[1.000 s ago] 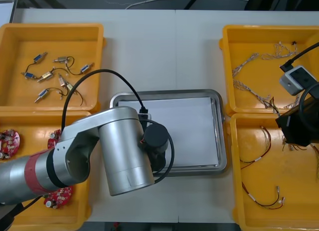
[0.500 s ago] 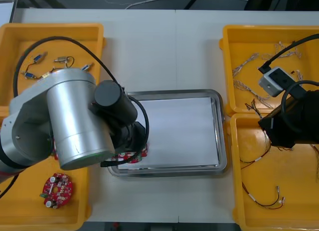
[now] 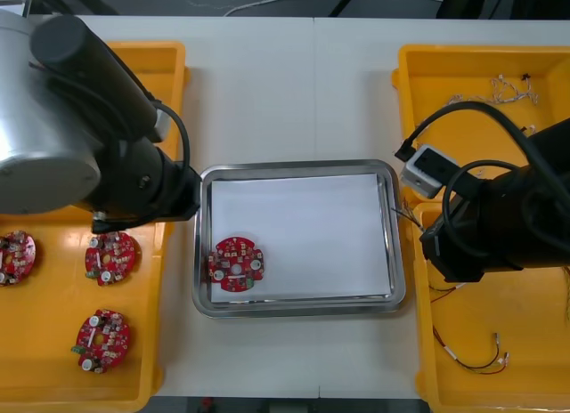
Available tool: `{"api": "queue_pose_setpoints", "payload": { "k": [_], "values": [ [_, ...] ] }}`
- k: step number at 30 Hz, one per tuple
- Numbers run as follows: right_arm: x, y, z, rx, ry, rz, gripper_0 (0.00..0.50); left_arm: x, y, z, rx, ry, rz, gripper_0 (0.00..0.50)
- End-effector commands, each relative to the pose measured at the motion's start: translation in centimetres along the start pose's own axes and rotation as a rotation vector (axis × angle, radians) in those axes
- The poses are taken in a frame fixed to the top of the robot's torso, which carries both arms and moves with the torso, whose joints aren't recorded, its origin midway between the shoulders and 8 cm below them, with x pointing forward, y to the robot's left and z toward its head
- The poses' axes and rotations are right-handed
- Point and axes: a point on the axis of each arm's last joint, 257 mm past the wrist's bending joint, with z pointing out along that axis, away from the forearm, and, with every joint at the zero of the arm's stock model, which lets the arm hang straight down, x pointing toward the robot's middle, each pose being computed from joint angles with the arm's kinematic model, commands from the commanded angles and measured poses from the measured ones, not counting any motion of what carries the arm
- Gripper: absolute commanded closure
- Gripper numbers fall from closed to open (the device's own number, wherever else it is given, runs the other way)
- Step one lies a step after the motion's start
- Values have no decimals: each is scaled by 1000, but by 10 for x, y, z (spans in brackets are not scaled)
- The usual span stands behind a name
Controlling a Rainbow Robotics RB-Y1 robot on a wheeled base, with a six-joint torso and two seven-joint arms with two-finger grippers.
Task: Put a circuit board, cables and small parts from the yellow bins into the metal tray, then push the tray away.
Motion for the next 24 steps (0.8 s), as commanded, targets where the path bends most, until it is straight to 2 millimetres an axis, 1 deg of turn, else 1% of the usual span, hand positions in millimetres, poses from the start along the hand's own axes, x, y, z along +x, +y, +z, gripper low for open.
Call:
{"api": "queue_pose_setpoints", "payload": {
  "k": [1, 5, 6, 7, 11, 16, 20, 24],
  "values": [
    [-3, 10, 3, 41, 34, -66, 500, -39, 31, -31, -26, -52, 82, 0],
    [-5, 19, 12, 30, 64, -101, 500, -50, 43, -34, -31, -51, 90, 0],
    [-5, 23, 18, 19, 87, -115, 500, -57, 51, -35, -40, -54, 83, 0],
    [-4, 25, 21, 13, 101, -124, 500, -61, 53, -36, -41, -57, 82, 0],
    [-5, 26, 32, 19, 141, -152, 500, -77, 69, -40, -57, -76, 60, 0],
    [-4, 28, 48, 30, 201, -191, 500, -101, 100, -40, -108, -106, 33, 0],
    [-17, 33, 64, 23, 190, -210, 500, -117, 124, -39, -151, -128, 24, 0],
    [-30, 42, 76, 8, 177, -225, 500, -131, 141, -35, -182, -151, 26, 0]
  ]
}}
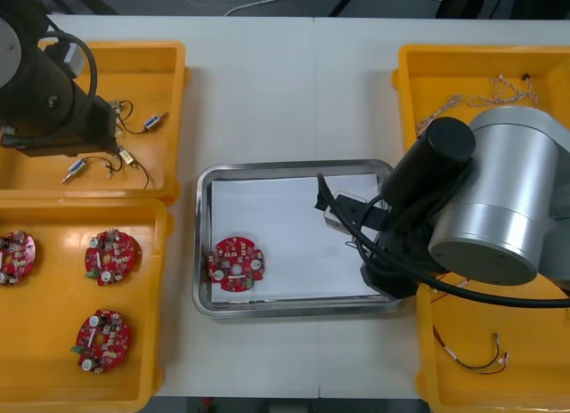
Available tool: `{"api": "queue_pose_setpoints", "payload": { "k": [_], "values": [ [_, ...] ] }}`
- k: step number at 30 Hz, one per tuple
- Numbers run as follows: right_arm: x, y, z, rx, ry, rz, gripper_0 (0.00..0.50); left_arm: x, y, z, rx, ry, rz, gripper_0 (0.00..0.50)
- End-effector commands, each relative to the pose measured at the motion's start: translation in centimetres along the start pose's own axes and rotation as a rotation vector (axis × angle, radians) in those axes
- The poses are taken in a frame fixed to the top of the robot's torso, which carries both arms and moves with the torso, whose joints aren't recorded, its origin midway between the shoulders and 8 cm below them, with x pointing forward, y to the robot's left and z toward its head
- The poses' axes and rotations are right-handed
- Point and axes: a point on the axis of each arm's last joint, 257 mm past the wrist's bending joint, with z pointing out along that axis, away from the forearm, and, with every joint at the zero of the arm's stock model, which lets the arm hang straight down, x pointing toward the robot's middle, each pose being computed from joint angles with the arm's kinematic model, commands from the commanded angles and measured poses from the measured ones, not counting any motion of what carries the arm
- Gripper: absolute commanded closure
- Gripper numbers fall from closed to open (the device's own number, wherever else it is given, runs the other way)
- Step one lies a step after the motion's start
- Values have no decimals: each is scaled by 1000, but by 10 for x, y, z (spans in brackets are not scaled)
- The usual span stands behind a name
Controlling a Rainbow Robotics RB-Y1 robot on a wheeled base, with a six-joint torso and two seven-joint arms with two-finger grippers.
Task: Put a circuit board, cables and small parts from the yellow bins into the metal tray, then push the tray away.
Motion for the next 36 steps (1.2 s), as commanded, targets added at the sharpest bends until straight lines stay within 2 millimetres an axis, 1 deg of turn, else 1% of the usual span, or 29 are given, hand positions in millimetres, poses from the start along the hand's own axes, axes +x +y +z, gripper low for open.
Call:
{"api": "queue_pose_setpoints", "payload": {
  "k": [1, 2, 5, 9, 12, 16, 18, 21, 24, 28, 32, 36],
  "values": [
    [-28, 1, 2, 16, -32, -10, 500, -43, 25, -18, -45, -109, 84, 0],
    [-33, 2, 4, 14, -34, -13, 500, -48, 29, -16, -51, -115, 84, 0],
    [-41, 1, 7, 6, -31, -10, 500, -59, 34, -11, -44, -137, 64, 0],
    [-46, 3, 11, -7, -22, -10, 500, -72, 35, -7, -16, -167, 42, 0],
    [-52, 2, 16, 1, -23, -18, 500, -83, 39, -7, 8, -190, 30, 0],
    [-63, 7, 27, 0, -54, -40, 500, -91, 51, -10, 19, -192, 50, 0],
    [-67, 11, 32, -4, -66, -54, 500, -91, 56, -10, 23, -188, 60, 0],
    [-72, 15, 37, 1, -85, -123, 500, -90, 61, -9, 20, -186, 83, 0],
    [-72, 19, 41, 0, -84, -194, 500, -88, 65, -7, 12, -181, 121, 0],
    [-73, 27, 44, -7, -84, -273, 500, -84, 73, -4, 7, -178, 214, 0],
    [-74, 35, 53, 7, -91, -303, 500, -81, 77, -4, 40, -179, 281, 0],
    [-75, 35, 64, 19, -92, -306, 500, -76, 82, 2, 66, -153, 339, 0]
  ]
}}
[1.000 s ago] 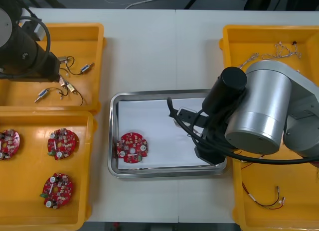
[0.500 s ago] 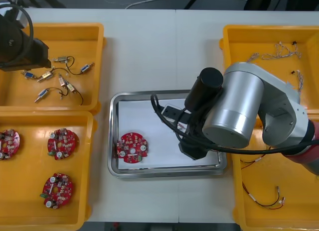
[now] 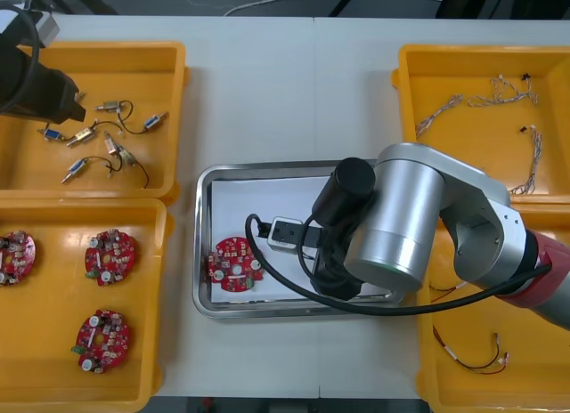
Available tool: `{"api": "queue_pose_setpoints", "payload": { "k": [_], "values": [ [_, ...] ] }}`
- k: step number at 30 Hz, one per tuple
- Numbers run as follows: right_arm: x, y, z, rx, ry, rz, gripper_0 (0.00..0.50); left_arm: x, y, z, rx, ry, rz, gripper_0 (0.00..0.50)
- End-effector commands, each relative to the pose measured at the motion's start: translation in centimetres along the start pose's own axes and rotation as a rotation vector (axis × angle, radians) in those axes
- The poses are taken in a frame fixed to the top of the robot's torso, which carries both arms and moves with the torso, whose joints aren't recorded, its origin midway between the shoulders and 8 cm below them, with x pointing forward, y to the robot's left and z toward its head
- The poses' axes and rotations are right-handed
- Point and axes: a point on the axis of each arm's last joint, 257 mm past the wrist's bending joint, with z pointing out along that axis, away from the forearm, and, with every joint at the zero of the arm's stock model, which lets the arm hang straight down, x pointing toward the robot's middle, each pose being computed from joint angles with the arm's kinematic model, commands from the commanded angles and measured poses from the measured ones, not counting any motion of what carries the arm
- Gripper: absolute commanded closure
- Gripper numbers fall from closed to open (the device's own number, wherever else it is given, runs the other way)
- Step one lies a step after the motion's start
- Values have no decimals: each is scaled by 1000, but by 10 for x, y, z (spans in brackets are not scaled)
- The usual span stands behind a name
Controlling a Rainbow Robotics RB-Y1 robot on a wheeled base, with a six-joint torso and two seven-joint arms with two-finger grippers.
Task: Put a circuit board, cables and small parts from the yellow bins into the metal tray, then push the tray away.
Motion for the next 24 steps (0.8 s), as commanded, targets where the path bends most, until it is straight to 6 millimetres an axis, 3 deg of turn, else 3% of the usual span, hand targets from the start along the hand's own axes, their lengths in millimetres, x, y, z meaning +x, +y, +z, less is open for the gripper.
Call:
{"api": "queue_pose_setpoints", "payload": {
  "k": [1, 10, 12, 13, 15, 17, 24],
  "values": [
    [-18, 3, 6, 19, -23, -44, 500, -2, 33, -15, -15, -11, 80, 0],
    [-18, 7, 15, 28, -24, -21, 428, 6, 52, -5, -18, 16, 256, 0],
    [-19, 5, 15, 38, -26, -20, 303, 6, 56, -5, -33, 20, 307, 0],
    [-19, 4, 15, 40, -25, -19, 267, 7, 57, -5, -36, 21, 320, 0],
    [-19, 3, 15, 45, -26, -17, 99, 9, 63, -2, -47, 25, 372, 0],
    [-20, 2, 14, 47, -28, -11, 0, 11, 68, 1, -63, 25, 413, 0],
    [-23, -2, 5, 59, -39, -2, 0, 19, 81, 12, -100, 29, 533, 0]
  ]
}}
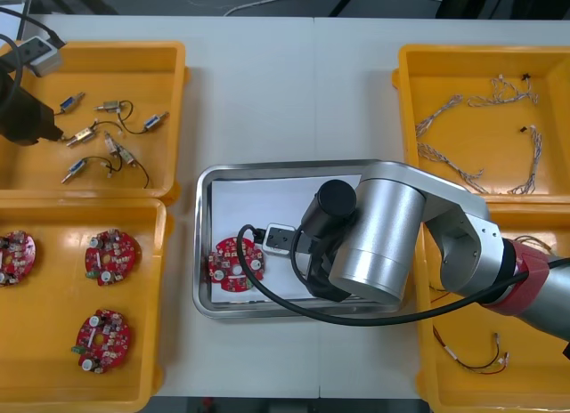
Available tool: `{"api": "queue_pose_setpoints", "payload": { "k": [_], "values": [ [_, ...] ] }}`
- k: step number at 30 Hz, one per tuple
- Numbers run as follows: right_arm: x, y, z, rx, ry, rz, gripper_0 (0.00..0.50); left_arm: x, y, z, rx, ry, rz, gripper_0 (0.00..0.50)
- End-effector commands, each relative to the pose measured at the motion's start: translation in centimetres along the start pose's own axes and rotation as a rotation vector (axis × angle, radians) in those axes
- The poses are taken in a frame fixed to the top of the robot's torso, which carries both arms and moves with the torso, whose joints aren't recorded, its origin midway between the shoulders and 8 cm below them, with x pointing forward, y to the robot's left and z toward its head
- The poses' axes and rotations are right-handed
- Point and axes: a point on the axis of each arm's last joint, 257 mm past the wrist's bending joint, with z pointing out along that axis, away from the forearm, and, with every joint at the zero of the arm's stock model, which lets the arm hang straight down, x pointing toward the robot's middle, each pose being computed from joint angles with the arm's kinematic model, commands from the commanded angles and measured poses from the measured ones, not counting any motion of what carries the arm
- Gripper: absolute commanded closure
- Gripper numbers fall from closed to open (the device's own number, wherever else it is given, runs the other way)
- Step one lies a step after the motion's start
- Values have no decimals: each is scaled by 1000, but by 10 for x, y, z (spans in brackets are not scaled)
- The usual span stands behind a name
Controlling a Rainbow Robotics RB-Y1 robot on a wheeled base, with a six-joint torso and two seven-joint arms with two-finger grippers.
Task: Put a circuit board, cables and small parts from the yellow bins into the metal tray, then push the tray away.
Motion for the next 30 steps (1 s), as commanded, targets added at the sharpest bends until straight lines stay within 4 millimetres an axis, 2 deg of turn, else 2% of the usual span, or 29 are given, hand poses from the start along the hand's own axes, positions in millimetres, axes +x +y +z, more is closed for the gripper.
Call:
{"api": "queue_pose_setpoints", "payload": {
  "k": [1, 6, 14, 19, 25, 30],
  "values": [
    [-20, 0, -16, 13, -51, 16, 0, 19, 33, -8, -75, 4, 96, 0],
    [-14, -11, -37, 11, -44, 48, 0, 37, 26, 10, -60, 1, 91, 0],
    [4, -35, -74, -7, -18, 168, 0, 43, 18, 28, -69, 14, 106, 0],
    [22, -44, -95, -41, 17, 329, 0, 41, 17, 34, -82, 12, 105, 0],
    [16, -61, -119, -20, -64, 473, 0, 33, 18, 47, -107, -5, 114, 0],
    [29, -71, -130, -5, -95, 613, 0, 27, 9, 55, -99, -13, 118, 0]
  ]
}}
